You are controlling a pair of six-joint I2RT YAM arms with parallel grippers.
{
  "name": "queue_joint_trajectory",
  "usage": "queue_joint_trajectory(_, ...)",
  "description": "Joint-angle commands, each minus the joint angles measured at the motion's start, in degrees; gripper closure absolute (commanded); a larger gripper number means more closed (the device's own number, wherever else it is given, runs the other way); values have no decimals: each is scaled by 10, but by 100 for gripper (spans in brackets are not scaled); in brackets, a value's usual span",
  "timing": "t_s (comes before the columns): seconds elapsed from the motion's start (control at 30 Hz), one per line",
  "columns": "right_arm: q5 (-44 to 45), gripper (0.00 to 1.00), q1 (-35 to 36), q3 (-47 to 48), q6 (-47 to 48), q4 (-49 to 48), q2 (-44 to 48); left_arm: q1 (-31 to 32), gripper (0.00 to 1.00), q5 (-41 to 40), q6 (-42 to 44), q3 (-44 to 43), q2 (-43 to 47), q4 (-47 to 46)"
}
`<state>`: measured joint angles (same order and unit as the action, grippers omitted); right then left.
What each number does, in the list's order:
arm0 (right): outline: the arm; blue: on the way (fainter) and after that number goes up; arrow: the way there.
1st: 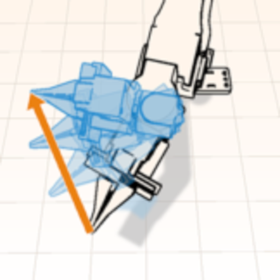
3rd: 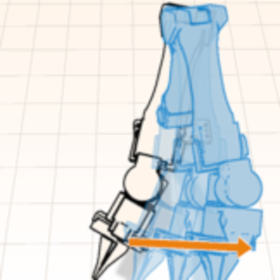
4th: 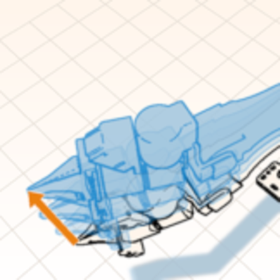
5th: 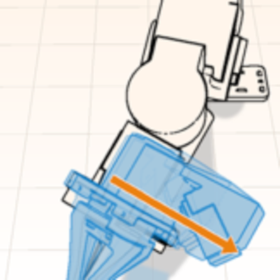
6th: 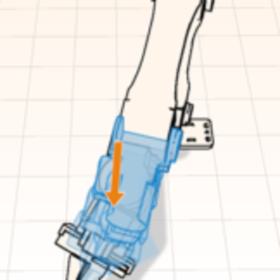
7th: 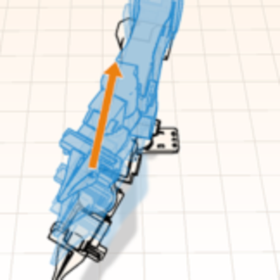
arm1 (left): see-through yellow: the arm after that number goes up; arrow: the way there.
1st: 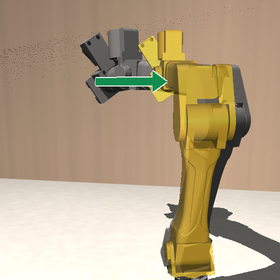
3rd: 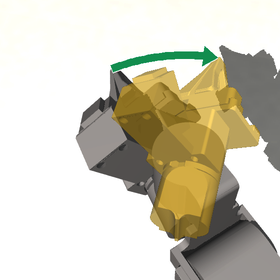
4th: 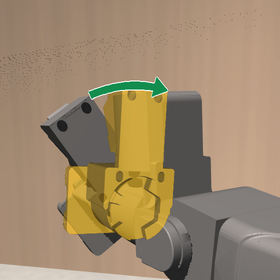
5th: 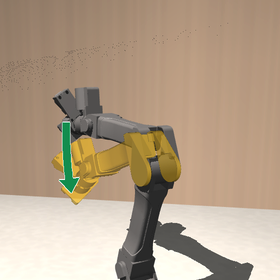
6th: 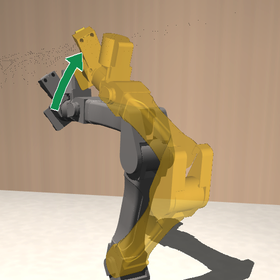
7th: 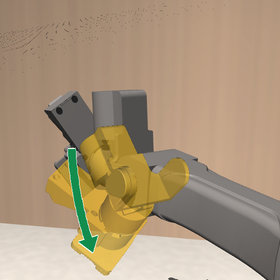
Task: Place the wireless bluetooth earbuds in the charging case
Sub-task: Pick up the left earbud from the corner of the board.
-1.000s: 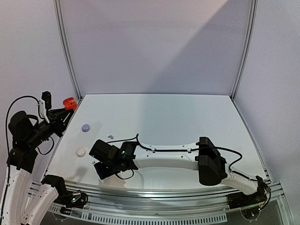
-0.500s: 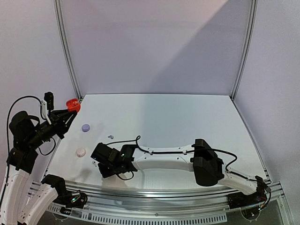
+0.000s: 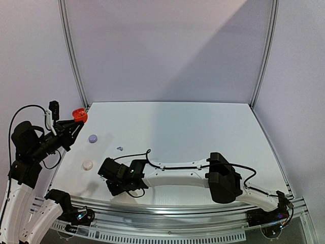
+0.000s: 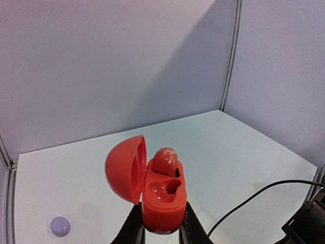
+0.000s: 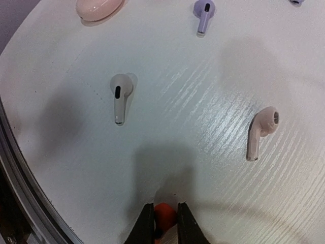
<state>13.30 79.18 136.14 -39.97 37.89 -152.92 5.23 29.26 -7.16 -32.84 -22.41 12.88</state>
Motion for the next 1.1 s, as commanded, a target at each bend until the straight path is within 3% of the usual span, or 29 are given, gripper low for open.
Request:
queue_joint_trajectory(0.0, 31, 88, 6, -11, 17, 45, -8, 5, 100, -4, -5, 4, 2, 7)
queue_joint_trajectory(0.23, 23, 100, 6, -57, 40, 26, 16, 4, 100, -5, -8, 4, 9, 16)
queue_joint_trajectory(0.43, -3, 100, 6, -122, 59, -38, 73, 5, 100, 0, -10, 5, 11, 19)
queue_joint_trajectory(0.67, 32, 100, 1, -210, 99, -131, 183, 5, 100, 20, -3, 11, 12, 6)
queue_joint_trajectory(0.87, 55, 100, -13, -278, 203, -220, 337, 5, 100, 119, 6, 18, 13, -60)
queue_joint_trajectory(1.07, 26, 100, -14, -258, 358, -287, 448, 6, 100, 234, -5, 22, -29, -166)
